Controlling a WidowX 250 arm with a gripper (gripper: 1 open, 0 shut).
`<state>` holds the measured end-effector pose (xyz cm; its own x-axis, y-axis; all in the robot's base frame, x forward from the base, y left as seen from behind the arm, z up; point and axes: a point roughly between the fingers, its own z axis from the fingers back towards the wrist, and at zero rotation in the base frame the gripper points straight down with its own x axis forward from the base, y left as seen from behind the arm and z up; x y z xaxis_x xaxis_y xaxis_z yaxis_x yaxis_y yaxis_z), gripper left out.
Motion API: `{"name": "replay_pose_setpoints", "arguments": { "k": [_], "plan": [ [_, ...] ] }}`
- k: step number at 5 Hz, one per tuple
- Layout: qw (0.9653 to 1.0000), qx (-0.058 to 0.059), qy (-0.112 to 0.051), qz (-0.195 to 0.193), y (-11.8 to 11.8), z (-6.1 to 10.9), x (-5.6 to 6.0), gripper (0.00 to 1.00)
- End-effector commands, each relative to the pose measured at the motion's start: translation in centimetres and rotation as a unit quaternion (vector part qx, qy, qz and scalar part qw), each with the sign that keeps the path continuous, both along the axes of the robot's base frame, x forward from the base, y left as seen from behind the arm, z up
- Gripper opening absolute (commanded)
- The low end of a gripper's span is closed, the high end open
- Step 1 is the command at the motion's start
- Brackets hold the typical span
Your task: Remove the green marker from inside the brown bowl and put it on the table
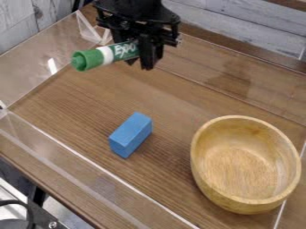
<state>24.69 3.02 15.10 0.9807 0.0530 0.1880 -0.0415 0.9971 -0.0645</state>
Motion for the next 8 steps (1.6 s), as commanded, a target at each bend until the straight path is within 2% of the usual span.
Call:
{"name": "replay_pose_setpoints", "arguments": {
  "k": [1,5,8],
  "plan": [
    [0.9998,0.006,-0.017,0.000,1.0,0.2,0.6,0.00],
    [0.9995,0.016,-0.026,0.002,3.5,-1.7,1.9,0.00],
    [0.9993,0.027,-0.028,-0.005,4.0,-4.1,4.1,0.00]
  ]
}}
